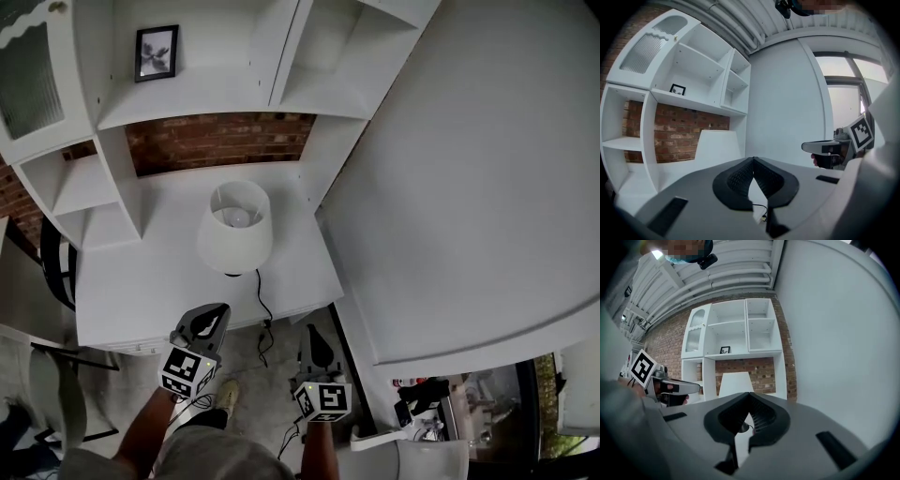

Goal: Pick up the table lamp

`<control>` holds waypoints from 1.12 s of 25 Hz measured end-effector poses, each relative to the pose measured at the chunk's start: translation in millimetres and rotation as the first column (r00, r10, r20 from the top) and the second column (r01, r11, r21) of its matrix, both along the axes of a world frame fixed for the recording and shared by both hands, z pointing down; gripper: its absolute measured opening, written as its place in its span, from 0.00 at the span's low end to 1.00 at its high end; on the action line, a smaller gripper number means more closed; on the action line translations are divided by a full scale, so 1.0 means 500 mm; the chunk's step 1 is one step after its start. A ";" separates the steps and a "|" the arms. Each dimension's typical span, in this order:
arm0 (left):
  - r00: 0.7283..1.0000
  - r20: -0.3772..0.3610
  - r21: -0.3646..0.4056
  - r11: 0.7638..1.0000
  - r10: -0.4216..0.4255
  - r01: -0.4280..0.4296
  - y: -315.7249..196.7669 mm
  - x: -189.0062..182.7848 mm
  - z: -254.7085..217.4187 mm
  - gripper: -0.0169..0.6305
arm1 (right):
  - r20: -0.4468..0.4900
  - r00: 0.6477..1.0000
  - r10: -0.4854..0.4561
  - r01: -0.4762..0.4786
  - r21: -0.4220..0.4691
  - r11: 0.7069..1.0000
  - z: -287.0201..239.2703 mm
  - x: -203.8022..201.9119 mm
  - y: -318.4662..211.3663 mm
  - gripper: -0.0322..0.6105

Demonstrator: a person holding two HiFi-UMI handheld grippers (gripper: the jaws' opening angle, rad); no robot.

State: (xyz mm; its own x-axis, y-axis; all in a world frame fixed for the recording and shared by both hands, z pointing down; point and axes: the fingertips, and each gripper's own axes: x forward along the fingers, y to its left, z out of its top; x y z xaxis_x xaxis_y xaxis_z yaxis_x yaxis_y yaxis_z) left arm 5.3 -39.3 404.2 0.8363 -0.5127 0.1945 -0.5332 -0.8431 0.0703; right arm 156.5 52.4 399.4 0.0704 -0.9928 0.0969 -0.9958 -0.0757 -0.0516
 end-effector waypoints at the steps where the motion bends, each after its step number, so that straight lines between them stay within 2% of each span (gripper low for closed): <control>1: 1.000 0.001 -0.003 1.000 -0.004 0.004 -0.011 -0.001 0.004 0.03 | 0.000 1.000 -0.004 0.004 0.000 1.000 0.002 -0.001 -0.013 0.08; 19: 0.996 -0.011 -0.045 0.995 -0.092 0.092 -0.152 -0.008 0.102 0.03 | -0.039 0.995 -0.086 0.085 -0.040 0.996 0.072 0.028 -0.191 0.08; 28: 0.980 -0.017 -0.021 0.980 -0.196 0.196 -0.209 -0.010 0.188 0.03 | -0.010 0.981 -0.191 0.191 -0.049 0.980 0.149 0.030 -0.282 0.08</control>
